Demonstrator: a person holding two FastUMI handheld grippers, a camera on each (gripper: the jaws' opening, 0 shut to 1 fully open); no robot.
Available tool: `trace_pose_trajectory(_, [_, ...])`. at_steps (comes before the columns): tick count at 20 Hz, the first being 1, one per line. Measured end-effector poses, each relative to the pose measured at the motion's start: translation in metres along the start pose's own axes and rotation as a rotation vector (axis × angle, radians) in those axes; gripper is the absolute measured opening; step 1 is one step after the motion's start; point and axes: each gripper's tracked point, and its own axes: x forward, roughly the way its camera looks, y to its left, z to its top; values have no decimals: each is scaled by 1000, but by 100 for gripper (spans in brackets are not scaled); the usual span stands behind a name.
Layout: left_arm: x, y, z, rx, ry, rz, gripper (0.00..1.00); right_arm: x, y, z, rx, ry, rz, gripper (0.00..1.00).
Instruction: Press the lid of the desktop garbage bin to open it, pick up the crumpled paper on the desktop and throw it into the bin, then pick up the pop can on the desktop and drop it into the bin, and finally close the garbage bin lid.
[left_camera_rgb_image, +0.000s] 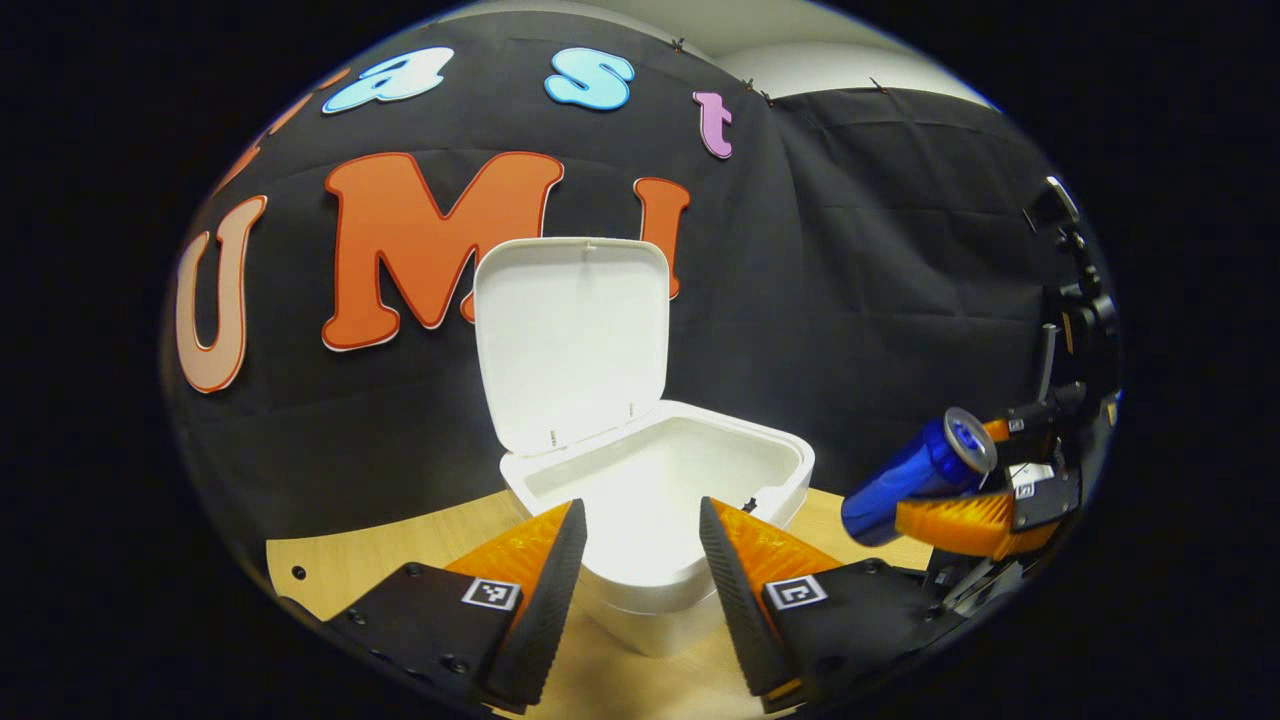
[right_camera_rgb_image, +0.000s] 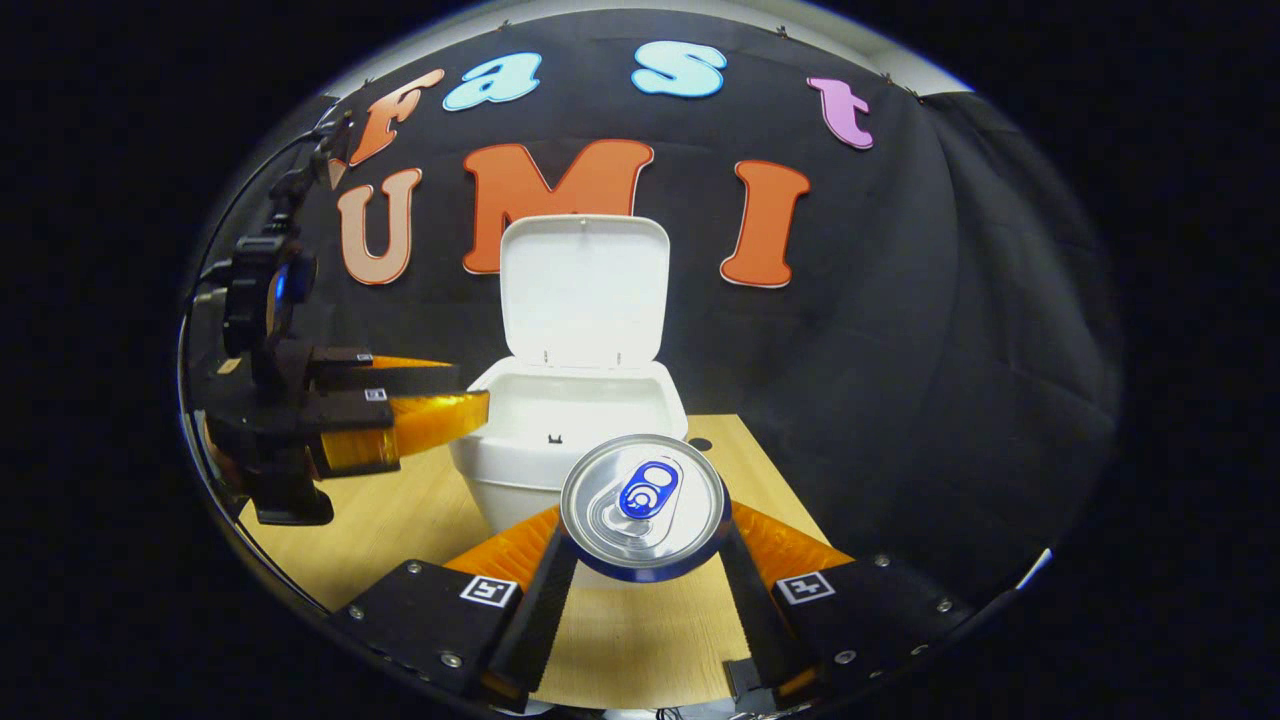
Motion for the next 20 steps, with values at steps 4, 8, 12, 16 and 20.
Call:
trace_pose_trajectory(4, [-12, 9, -5, 14, 4, 23, 83, 7, 2, 34, -42, -49, 20, 79])
trace_pose_trajectory(8, [-29, 17, -13, -1, 20, 48, 85, 8, -1, 54, -76, -86, 40, 79])
trace_pose_trajectory(12, [-48, 32, -22, -28, 36, 108, 88, 18, 0, 77, -99, -118, 76, 79])
trace_pose_trajectory(16, [-71, 50, -35, -56, 56, 195, 88, 35, 0, 92, -142, -134, 106, 79])
trace_pose_trajectory(20, [-87, 73, -42, -92, 63, 292, 88, 53, 8, 95, -154, -128, 148, 79])
